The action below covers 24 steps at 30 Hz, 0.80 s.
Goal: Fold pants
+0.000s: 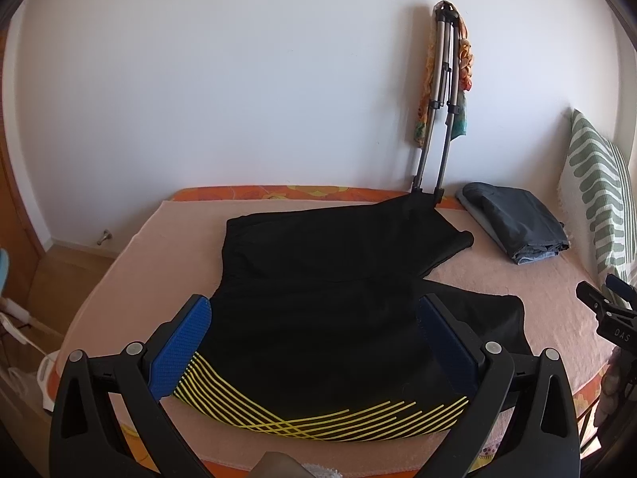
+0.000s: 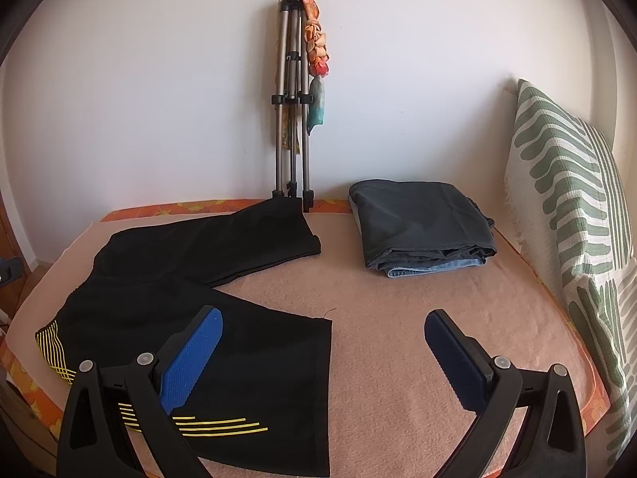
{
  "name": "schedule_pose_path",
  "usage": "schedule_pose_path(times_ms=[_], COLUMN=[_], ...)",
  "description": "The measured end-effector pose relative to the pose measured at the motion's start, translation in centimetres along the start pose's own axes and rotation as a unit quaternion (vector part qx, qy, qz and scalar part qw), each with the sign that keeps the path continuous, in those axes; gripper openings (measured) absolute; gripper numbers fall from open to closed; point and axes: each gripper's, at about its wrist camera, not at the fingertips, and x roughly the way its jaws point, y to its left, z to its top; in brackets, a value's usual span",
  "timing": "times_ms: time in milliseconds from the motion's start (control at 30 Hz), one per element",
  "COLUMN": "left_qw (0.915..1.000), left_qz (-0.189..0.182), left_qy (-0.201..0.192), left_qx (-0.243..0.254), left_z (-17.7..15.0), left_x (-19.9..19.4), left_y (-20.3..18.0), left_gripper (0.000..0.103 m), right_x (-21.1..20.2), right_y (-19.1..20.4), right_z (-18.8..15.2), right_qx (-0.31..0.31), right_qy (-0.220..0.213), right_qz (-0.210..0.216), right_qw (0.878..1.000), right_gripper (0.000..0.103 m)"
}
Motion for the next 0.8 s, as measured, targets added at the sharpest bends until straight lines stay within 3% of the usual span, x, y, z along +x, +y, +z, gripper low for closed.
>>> schedule_pose_path(times_ms=[800], left_qw=[1.0], left_qz=[0.002], left_qy=[0.001], left_qx=[-0.001], left_z=[0.08], left_x=[-0.11], left_y=[0.59], left_gripper=[0.103], right_x=[0.15], right_y=[0.16], right_z=[-0.06], right_qx=[-0.002], right_qy=[0.002], right_qz=[-0.001], right_qw=[1.0], right_gripper=[0.103])
